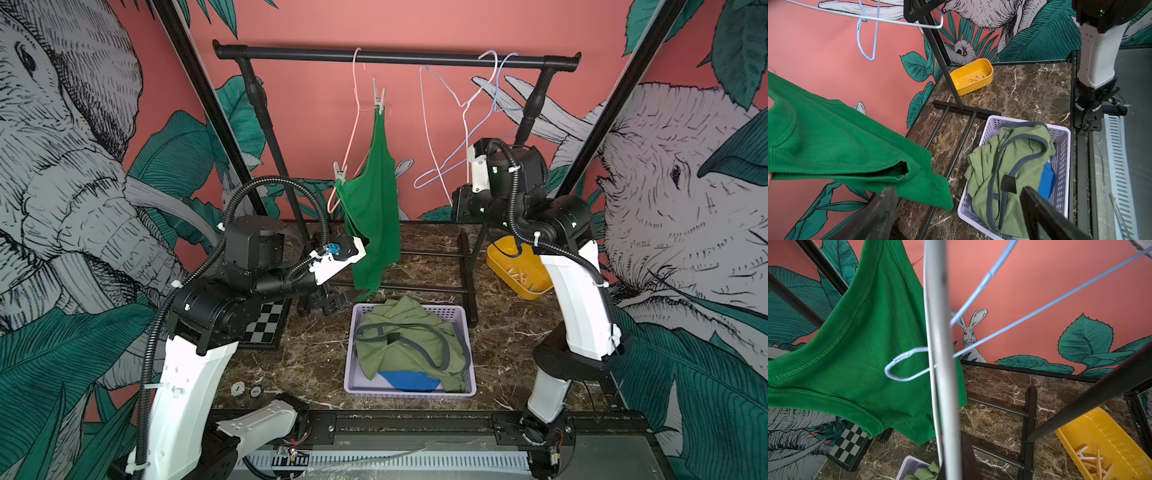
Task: Remove the clothespins securing tank tops to the hanger
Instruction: Place the hanger on the clothesline.
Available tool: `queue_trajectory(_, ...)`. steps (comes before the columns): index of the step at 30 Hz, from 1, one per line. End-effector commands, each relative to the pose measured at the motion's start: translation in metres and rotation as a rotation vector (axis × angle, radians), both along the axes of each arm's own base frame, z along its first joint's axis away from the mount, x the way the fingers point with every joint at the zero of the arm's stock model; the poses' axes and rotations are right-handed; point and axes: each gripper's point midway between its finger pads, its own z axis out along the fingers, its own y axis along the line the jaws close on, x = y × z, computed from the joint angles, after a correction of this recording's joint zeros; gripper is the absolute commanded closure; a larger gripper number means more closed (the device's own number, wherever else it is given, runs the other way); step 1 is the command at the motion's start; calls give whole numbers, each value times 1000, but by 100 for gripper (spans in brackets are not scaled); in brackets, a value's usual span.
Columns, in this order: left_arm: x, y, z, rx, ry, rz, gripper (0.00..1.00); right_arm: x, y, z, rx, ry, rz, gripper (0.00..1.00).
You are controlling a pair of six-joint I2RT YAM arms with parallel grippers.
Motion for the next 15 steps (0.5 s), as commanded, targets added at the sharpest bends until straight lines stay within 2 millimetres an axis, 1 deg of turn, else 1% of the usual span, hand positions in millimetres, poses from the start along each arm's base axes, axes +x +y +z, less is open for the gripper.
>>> queue_trajectory(1, -3, -3, 3, -17, -7, -23, 6, 0, -5, 34, 75, -98, -11, 100)
queue_trajectory(4, -3, -4, 4, -19, -4, -26, 5, 3, -5, 40, 83, -124, -16, 100)
queue_trajectory(7, -2, -5, 4, -21, -3, -27, 5, 8, -3, 40, 90, -132, -14, 100)
queue_trajectory(15, -1, -6, 2, -16, 7, -33, 5, 23, 5, 32, 100, -114, 0, 100)
